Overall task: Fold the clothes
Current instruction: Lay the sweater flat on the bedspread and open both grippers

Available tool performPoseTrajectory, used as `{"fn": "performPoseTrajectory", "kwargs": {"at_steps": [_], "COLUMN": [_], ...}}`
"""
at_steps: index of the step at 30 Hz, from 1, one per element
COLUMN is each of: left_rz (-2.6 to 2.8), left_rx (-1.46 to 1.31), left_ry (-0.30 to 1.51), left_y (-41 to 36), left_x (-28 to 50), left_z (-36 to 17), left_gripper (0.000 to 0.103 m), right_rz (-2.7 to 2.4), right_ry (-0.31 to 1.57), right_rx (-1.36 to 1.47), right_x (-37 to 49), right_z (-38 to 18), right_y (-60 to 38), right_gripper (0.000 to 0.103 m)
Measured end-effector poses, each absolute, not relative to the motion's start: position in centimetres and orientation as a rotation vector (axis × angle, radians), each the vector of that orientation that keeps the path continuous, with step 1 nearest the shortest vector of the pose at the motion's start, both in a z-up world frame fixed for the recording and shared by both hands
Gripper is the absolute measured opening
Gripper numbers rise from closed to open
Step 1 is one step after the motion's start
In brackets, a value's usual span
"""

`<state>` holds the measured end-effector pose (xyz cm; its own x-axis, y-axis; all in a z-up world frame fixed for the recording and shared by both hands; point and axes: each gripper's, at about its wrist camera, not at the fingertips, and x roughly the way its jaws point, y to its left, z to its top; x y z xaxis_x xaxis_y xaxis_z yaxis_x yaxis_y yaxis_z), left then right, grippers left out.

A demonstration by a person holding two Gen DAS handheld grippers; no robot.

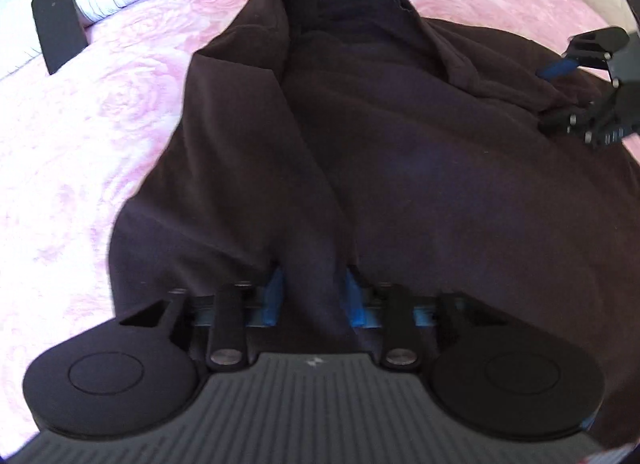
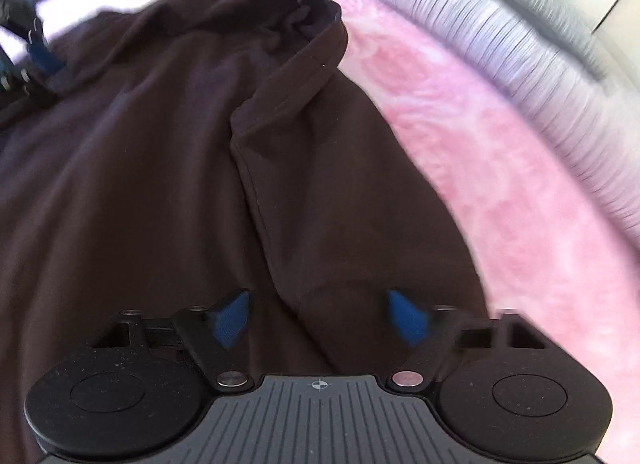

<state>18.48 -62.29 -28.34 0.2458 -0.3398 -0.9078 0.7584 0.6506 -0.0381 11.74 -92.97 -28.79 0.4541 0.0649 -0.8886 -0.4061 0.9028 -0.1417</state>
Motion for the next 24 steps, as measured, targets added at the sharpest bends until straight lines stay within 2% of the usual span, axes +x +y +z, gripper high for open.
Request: {"fn": "performPoseTrajectory", "kwargs": {"at_steps": [1,2,3,9,11,12,13,14,16,21,24], "left_rz": [-0.780,-0.773,-0.764,-0.556,-0.457,-0.409,-0.362,-0.322,-0.287,-0.448,-0.637], "left_rx": [0.443,0.428,0.428,0.458,0.481,0.497,0.517,0.533,0.536,0.484,0.488], "left_ry": [1.091,1.101,1.099,0.943,0.898,0.885,0.880,0.876,0.863,0.890,0.937], "left_y": [-62.1,-61.8,-61.6,-58.9,-58.3,-58.0,-57.9,-57.7,-57.6,-58.9,-61.2], "left_x": [18.8,19.1,19.6,28.7,32.9,34.7,36.2,37.5,38.5,36.1,33.4], "left_z": [-27.8,-27.3,-26.6,-20.8,-20.0,-19.9,-20.0,-20.1,-19.9,-21.2,-23.7], "left_gripper": [0.004,0.003,0.003,0.003,0.008,0.009,0.009,0.010,0.014,0.027,0.028], "right_rz": [0.322,0.346,0.364,0.099,0.010,-0.007,-0.026,-0.067,-0.123,-0.163,-0.111], "right_ry": [1.068,1.070,1.071,0.931,0.869,0.865,0.863,0.881,0.891,0.888,0.917], "right_rx": [-0.346,-0.334,-0.321,-0.389,-0.435,-0.446,-0.456,-0.461,-0.434,-0.305,-0.243], "right_x": [12.1,12.5,12.9,18.8,21.4,22.4,23.4,24.0,24.1,21.9,19.6], "right_z": [-28.1,-27.3,-26.5,-20.7,-19.4,-19.6,-19.8,-20.2,-20.8,-21.7,-21.7], "right_y": [-93.8,-94.6,-95.5,-104.7,-107.0,-107.3,-107.6,-107.3,-107.0,-105.1,-103.3], "right_gripper": [0.049,0.017,0.007,0.007,0.008,0.012,0.027,0.050,0.069,0.070,0.070]}}
